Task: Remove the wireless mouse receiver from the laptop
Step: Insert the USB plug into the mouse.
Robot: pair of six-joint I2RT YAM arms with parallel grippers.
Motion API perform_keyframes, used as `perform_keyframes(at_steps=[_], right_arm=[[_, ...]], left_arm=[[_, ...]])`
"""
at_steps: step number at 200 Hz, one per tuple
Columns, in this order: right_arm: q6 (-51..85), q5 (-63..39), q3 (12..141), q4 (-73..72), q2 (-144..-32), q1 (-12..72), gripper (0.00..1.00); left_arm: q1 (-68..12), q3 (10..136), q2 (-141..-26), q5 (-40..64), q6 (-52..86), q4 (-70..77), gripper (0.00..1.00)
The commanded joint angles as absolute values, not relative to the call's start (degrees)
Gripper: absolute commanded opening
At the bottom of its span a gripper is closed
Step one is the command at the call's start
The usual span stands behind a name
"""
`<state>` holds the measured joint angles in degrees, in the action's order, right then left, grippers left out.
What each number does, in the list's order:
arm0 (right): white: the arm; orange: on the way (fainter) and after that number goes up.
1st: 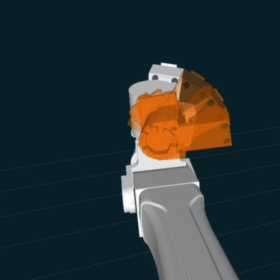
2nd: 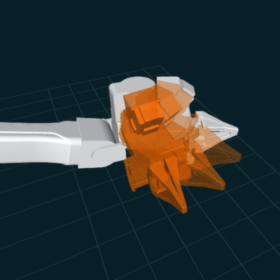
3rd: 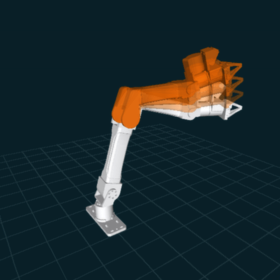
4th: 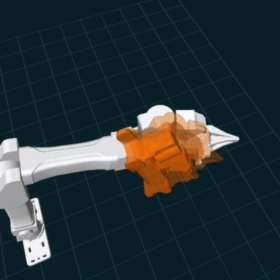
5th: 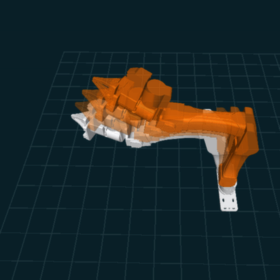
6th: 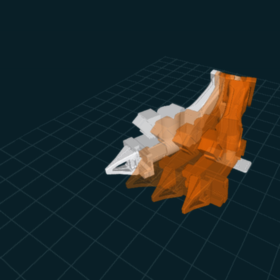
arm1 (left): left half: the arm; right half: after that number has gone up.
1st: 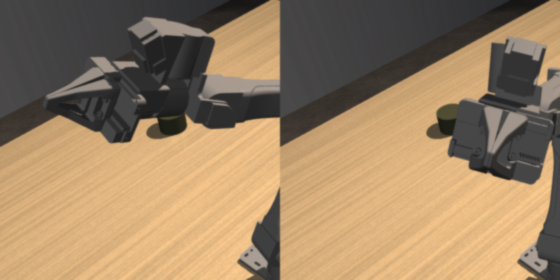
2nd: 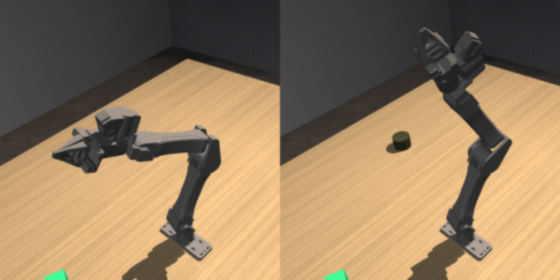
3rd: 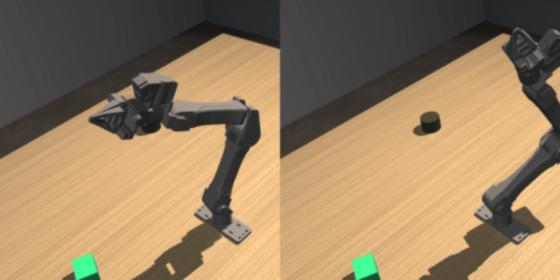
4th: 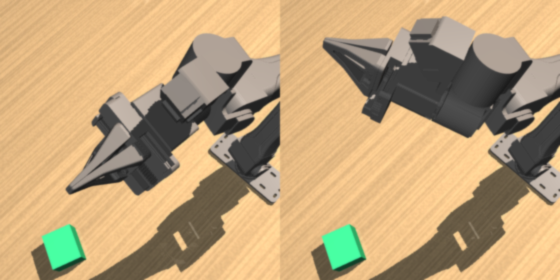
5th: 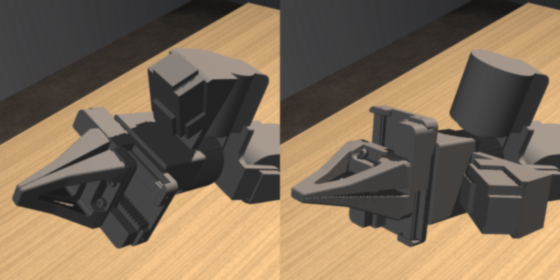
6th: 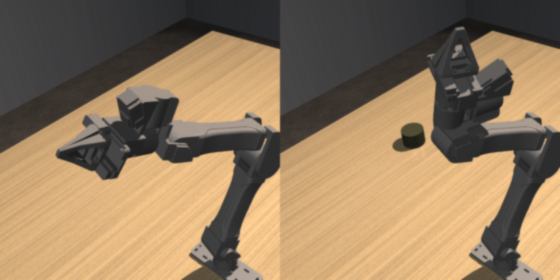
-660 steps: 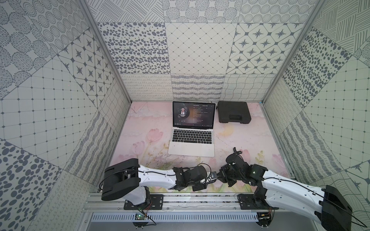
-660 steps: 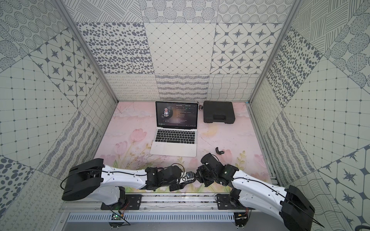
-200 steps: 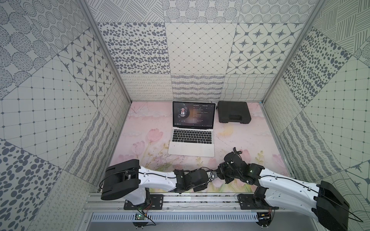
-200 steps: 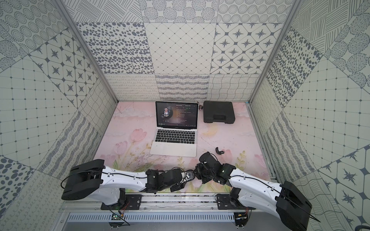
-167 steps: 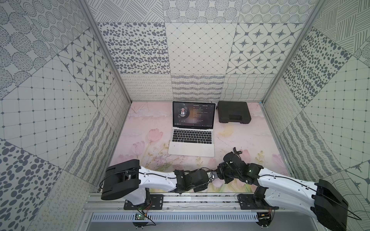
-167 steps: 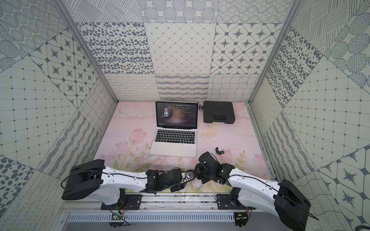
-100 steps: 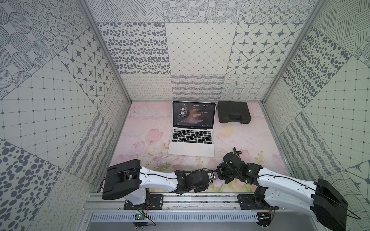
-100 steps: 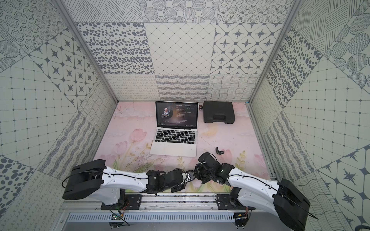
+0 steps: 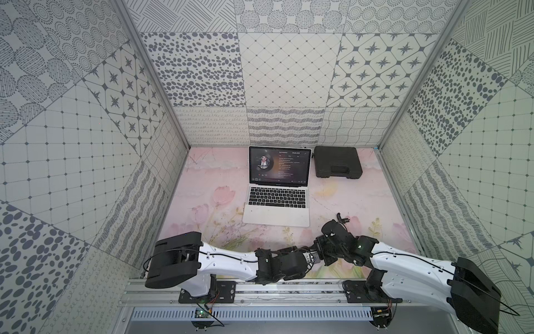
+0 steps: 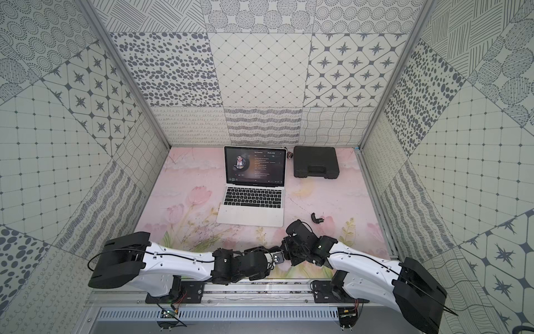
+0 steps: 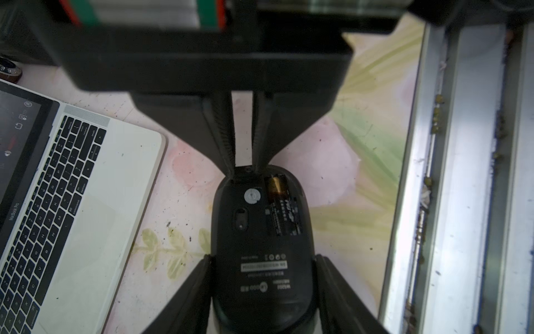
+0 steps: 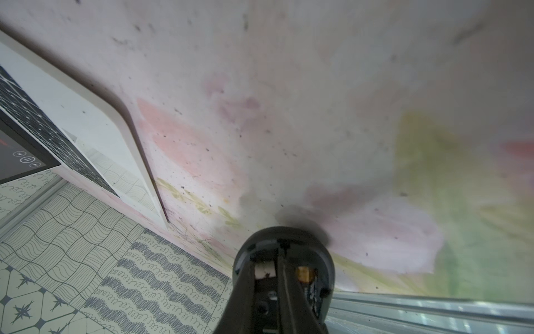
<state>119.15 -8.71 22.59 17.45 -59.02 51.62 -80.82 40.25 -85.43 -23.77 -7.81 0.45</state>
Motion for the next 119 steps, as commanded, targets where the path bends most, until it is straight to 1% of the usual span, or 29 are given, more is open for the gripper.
perform_keyframes(at_steps=[1, 71, 89, 119], right_arm=[[118.92, -10.01, 23.22, 15.93, -60.35, 51.88, 0.00], [118.06, -11.34, 23.71, 13.33, -61.98, 51.86, 0.00], [118.02, -11.58, 23.72, 12.64, -62.26, 51.88, 0.09], [117.77, -12.02, 23.59, 12.37, -62.38, 51.86, 0.27]], left_arm=[[-81.74, 41.31, -86.02, -24.14, -10.80, 4.54, 0.04], [-81.74, 40.17, -86.83, -23.83, -10.15, 6.26, 0.04], [-81.73, 40.17, -86.84, -23.90, -10.09, 6.39, 0.04], [-81.72, 40.09, -86.93, -24.08, -10.00, 6.23, 0.04]])
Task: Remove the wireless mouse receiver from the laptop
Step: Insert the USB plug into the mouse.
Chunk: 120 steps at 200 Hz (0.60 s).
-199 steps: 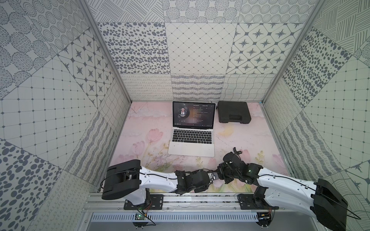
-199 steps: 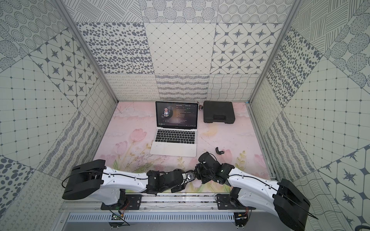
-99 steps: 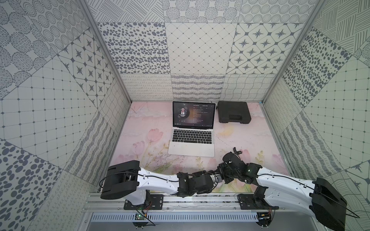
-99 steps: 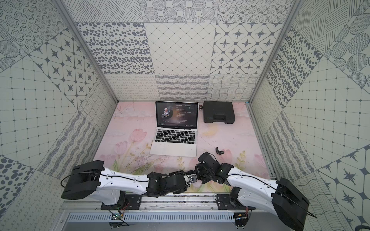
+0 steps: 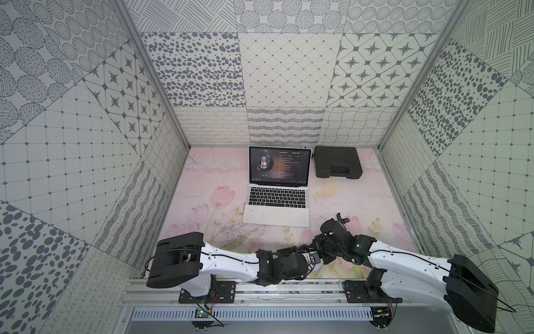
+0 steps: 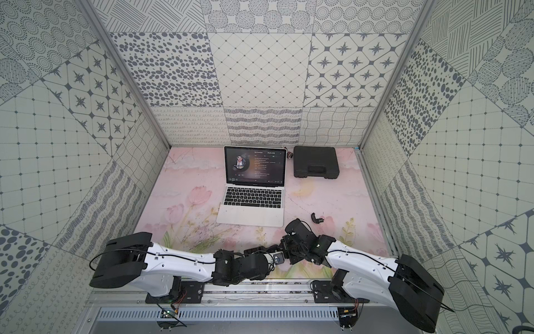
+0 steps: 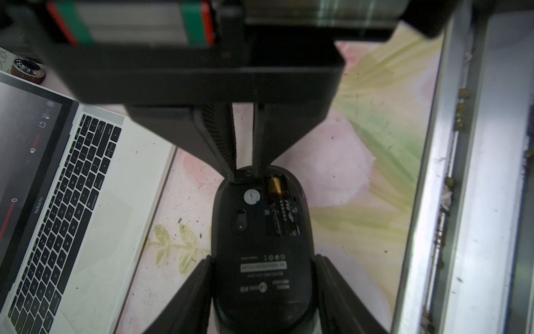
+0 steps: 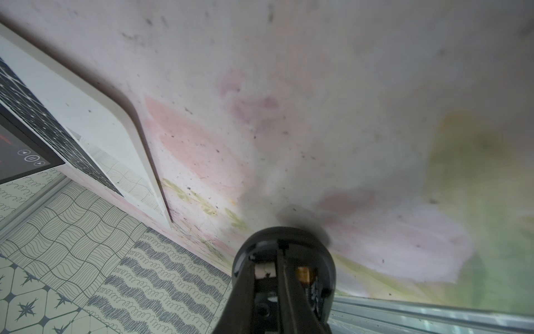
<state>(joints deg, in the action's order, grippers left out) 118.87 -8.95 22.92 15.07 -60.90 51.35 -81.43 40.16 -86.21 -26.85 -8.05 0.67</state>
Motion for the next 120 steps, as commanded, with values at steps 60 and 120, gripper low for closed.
perform_keyframes(at_steps=[60, 120], right_arm=[[117.13, -12.27, 24.31, 12.89, -62.34, 51.86, 0.59], [116.35, -7.96, 23.43, 22.11, -52.38, 50.08, 0.72]], left_arm=[[-81.62, 39.39, -87.26, -24.34, -9.24, 6.82, 0.04], [-77.28, 35.87, -83.76, -18.37, -6.39, 6.94, 0.04]])
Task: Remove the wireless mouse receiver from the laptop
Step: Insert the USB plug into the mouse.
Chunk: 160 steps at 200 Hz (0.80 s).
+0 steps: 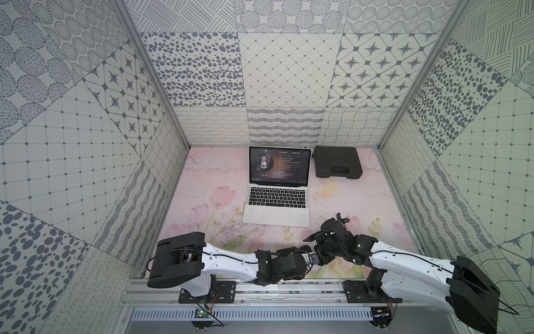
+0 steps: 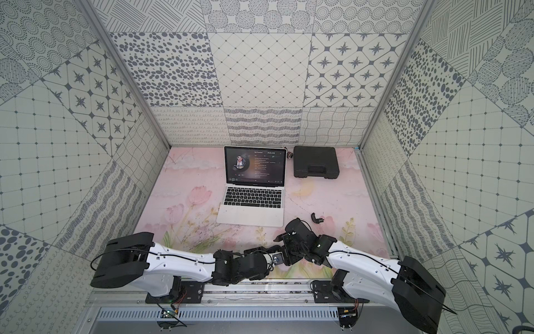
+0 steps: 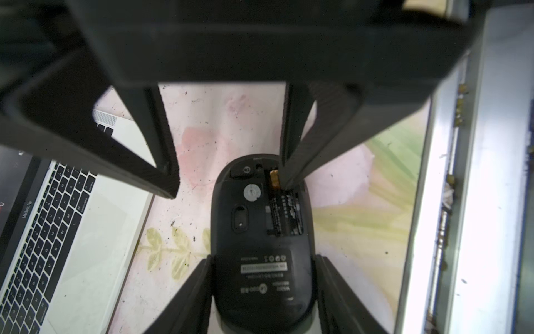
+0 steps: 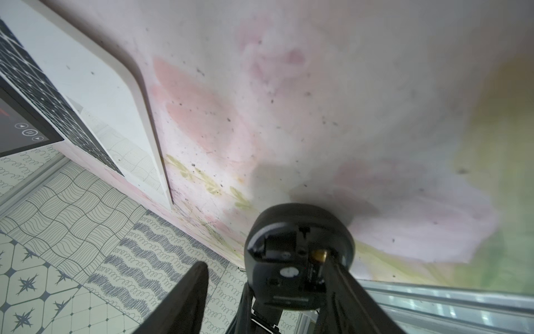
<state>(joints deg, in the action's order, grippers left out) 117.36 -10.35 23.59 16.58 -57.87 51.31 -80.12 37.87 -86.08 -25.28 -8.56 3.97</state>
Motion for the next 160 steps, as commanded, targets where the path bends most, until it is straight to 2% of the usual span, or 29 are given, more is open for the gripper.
perform_keyframes(at_steps=[1, 45, 65, 80, 112, 138, 160], right_arm=[[116.27, -7.93, 23.36, 22.35, -52.12, 49.91, 0.72], [108.55, -7.46, 24.28, 28.56, -45.84, 44.38, 0.80], [94.39, -6.38, 26.95, 30.04, -47.37, 39.75, 0.87], [77.75, -3.47, 32.62, 34.15, -50.78, 37.18, 0.96], [46.55, 11.44, 44.19, 43.12, -56.47, 37.76, 0.97], [35.14, 20.22, 43.93, 43.19, -56.49, 37.68, 0.97], [30.68, 18.63, 43.16, 43.26, -56.60, 35.20, 0.97]], left_arm=[[-77.09, 35.82, -83.67, -18.11, -6.31, 6.94, 0.04], [-69.73, 34.97, -81.56, -6.61, -6.92, 2.86, 0.05], [-66.47, 34.80, -81.15, -1.63, -7.98, 1.76, 0.05], [-64.08, 34.63, -80.49, 2.19, -9.02, 0.70, 0.05], [-60.28, 34.53, -80.13, 7.62, -10.69, -0.33, 0.05], [-58.52, 35.30, -82.89, 11.31, -11.33, -0.02, 0.07], [-57.62, 36.15, -85.22, 11.79, -14.02, -1.18, 0.07]])
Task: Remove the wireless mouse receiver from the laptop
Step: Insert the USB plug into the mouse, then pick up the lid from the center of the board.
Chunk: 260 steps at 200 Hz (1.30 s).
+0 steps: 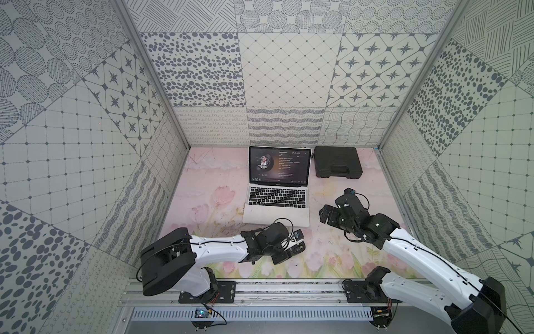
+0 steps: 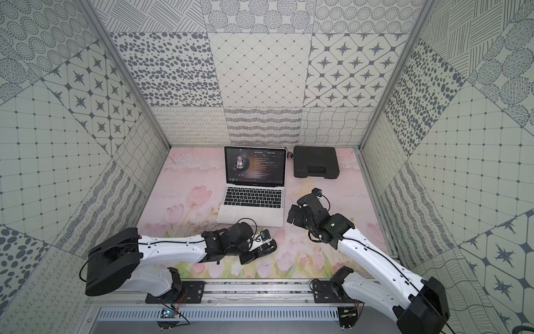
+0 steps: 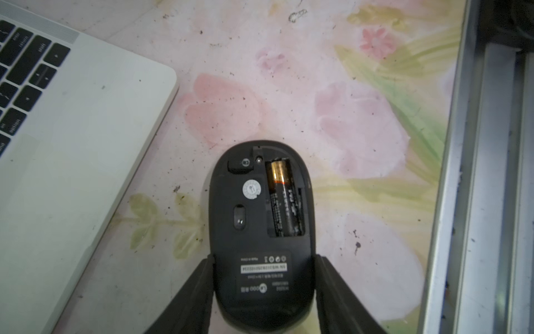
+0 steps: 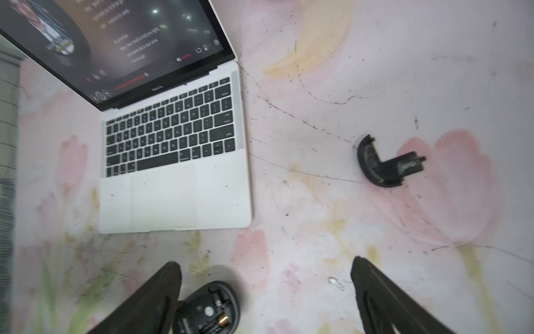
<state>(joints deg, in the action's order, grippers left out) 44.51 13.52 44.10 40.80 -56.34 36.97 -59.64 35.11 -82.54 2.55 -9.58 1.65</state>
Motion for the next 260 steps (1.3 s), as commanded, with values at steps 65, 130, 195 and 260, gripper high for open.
perform_keyframes(at_steps=[65, 130, 195, 260], right_arm=[[30.14, 14.69, 42.19, 42.01, -57.57, 30.93, 0.97], [25.71, 11.40, 44.96, 43.81, -56.23, 27.92, 0.97], [18.87, 8.41, 51.08, 46.29, -67.18, 25.86, 0.82], [16.37, 14.81, 54.87, 44.93, -86.61, 23.59, 0.59]], left_arm=[[-55.53, 36.84, -86.74, 12.40, -16.45, -0.69, 0.45], [-55.63, 36.52, -79.07, 9.80, -13.83, -2.44, 0.99], [-55.54, 30.95, -55.96, -0.73, 5.36, 2.06, 0.99], [-48.36, 31.67, -45.37, 4.01, 25.28, -9.55, 1.00]])
